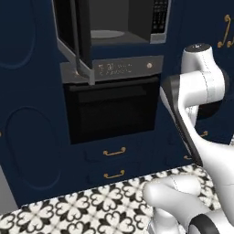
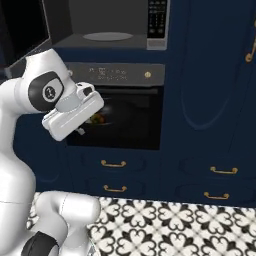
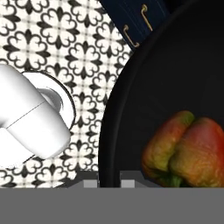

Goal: Pick the bell pepper from the sink and place it in the bowl. Then pick the bowl and place it in the microwave. Then close the microwave door and press the start button.

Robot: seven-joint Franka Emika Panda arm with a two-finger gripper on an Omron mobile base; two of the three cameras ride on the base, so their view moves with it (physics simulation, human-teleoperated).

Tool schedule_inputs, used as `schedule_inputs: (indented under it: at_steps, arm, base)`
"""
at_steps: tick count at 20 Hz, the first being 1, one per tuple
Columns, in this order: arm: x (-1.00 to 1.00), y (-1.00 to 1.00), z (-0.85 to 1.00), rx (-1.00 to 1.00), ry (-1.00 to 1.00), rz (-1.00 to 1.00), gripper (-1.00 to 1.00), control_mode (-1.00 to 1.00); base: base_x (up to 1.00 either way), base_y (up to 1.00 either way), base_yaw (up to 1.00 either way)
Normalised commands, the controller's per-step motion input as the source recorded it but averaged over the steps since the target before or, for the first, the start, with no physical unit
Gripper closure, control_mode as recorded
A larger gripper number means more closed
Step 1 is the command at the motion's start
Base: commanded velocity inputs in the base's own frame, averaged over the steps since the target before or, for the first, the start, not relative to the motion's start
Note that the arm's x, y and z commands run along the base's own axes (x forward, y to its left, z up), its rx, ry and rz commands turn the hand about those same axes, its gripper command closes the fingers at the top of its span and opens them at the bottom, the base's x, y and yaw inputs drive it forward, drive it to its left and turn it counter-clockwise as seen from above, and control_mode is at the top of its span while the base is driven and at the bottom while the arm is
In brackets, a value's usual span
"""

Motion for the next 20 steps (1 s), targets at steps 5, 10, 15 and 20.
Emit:
schedule_inputs:
  at_steps: [5,10,15,20]
  arm:
    - [0.0,0.0,0.0,0.0,0.0,0.0,1.0,1.0]
    - [0.0,0.0,0.0,0.0,0.0,0.0,1.0,1.0]
    - [0.0,0.0,0.0,0.0,0.0,0.0,1.0,1.0]
    - [0.0,0.0,0.0,0.0,0.0,0.0,1.0,1.0]
  base:
    - [1.0,0.0,0.02]
    - [0.72,0.0,0.01]
    - [0.5,0.0,0.0]
    - [0.65,0.0,0.07]
